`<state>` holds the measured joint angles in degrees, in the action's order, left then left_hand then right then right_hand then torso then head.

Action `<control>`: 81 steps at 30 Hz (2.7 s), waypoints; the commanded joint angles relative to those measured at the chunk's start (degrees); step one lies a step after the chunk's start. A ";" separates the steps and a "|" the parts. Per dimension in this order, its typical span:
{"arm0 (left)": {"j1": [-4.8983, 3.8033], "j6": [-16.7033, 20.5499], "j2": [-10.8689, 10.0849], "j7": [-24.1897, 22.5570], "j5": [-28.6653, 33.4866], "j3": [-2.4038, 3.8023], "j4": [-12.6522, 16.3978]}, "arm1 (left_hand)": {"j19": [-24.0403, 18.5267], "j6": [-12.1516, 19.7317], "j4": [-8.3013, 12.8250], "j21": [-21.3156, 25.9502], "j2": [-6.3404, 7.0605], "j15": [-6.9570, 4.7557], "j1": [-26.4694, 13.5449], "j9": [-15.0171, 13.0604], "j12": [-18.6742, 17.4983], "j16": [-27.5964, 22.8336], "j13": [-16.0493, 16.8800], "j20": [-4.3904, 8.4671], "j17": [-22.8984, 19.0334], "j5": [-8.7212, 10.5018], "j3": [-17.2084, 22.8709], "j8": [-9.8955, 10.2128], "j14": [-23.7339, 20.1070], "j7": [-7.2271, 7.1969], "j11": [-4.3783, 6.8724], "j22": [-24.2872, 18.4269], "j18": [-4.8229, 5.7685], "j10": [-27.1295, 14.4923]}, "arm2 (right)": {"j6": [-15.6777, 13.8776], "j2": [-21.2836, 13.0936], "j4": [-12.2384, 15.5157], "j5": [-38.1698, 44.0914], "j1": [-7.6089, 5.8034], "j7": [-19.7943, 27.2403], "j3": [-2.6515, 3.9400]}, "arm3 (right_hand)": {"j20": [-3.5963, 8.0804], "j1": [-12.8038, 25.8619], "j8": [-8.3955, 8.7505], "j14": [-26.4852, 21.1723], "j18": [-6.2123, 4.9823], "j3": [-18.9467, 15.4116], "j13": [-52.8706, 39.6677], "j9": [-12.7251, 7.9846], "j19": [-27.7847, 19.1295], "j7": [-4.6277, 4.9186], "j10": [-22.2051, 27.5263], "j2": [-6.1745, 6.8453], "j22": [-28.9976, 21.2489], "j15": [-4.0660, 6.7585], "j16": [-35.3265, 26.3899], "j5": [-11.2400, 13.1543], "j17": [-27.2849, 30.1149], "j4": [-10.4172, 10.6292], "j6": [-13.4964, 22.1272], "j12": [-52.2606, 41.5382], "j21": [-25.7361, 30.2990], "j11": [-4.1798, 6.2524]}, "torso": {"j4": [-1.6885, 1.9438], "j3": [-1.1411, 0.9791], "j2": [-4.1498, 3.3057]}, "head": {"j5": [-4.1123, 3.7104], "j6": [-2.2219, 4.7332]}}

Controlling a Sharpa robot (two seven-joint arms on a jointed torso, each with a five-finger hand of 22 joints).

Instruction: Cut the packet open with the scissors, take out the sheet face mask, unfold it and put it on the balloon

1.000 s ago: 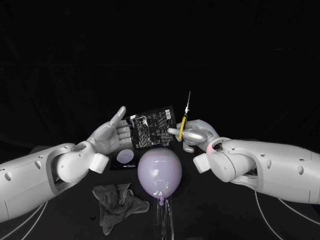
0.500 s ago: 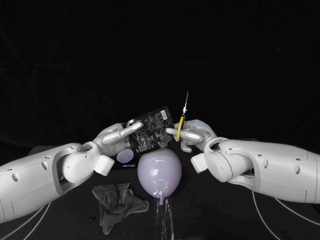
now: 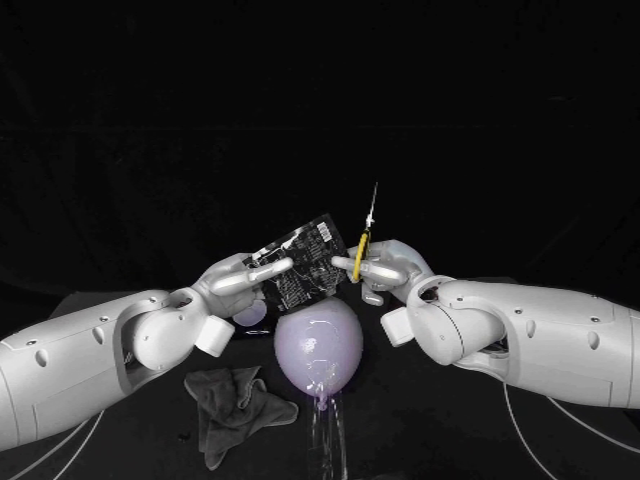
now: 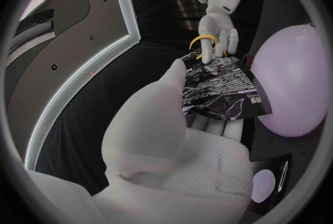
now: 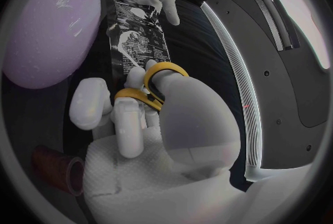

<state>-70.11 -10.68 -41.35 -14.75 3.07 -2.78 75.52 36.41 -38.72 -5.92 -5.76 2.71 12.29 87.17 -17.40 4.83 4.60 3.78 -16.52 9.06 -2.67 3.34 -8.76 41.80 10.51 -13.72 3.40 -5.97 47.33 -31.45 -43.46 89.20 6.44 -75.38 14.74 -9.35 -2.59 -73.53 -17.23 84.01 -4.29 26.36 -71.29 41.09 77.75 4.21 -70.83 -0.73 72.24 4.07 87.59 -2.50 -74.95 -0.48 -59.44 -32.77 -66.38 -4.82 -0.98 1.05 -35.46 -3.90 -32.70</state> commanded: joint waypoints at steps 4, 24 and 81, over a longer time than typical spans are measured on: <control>0.68 3.81 0.46 0.12 -0.68 -0.06 -0.41 | 3.40 -2.01 1.40 -1.06 -0.85 -0.48 2.73 -0.87 -0.45 0.14 -0.07 -0.10 -0.03 -0.09 0.56 -0.80 0.23 2.94 1.28 0.27 -1.34 -0.40 | -0.29 -0.40 0.18 0.24 0.09 0.57 0.20 | 0.50 0.14 -0.47 4.84 -1.05 1.03 -3.42 0.16 -0.05 -1.31 -16.38 -0.74 0.02 0.56 0.28 -0.30 -9.00 -0.74 -0.98 -43.66 0.43 6.37 | 0.03 0.03 0.02 | -0.10 -0.02; 3.34 9.87 2.18 -5.33 -6.44 -0.10 -0.05 | -4.12 -5.71 1.51 1.59 -0.66 -1.34 2.66 -0.75 0.03 0.01 -0.03 0.00 0.00 -0.08 0.01 -2.06 1.30 2.16 2.13 -0.23 -2.02 3.43 | -0.02 -0.46 -0.21 1.22 0.49 0.67 0.27 | 0.51 0.25 -0.59 4.86 -1.06 1.24 -3.49 0.37 -0.08 -1.32 -16.41 -0.68 -0.02 0.57 0.32 -0.30 -9.10 -0.93 -0.88 -43.71 0.53 6.38 | -0.05 0.04 0.00 | -0.16 -0.19; 2.40 18.85 4.68 -10.10 0.14 1.07 0.06 | 11.77 -17.18 -2.97 -7.15 -1.76 -5.78 0.17 -3.98 -1.08 6.39 -0.03 0.27 4.20 -0.13 28.88 -8.46 16.70 -0.11 6.22 3.43 -4.04 21.96 | 1.87 -1.78 -0.13 1.24 1.16 4.03 0.22 | -0.96 4.25 5.29 1.63 -3.83 2.17 38.21 -1.98 -8.50 1.64 -1.63 1.87 -10.59 -1.48 -5.24 -0.27 2.26 0.45 3.67 5.59 16.86 3.65 | -0.03 -0.03 0.07 | -0.18 0.18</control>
<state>-67.27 7.76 -36.67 -23.88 2.32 -1.83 75.60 47.86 -55.92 -8.96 -12.61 1.22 6.63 87.94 -17.26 3.94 10.80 3.70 -16.25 13.16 -2.56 31.70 -16.66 58.10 10.51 -7.79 6.75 -9.73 68.66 -30.85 -44.68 88.75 7.74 -74.15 16.58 -9.16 -3.51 -69.23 -12.33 84.03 -7.54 28.51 -35.17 39.42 69.45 5.53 -69.62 0.07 61.89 2.86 82.54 -2.57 -72.89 -0.49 -55.46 -30.23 -49.99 -3.43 -1.01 1.07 -35.41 -4.03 -32.45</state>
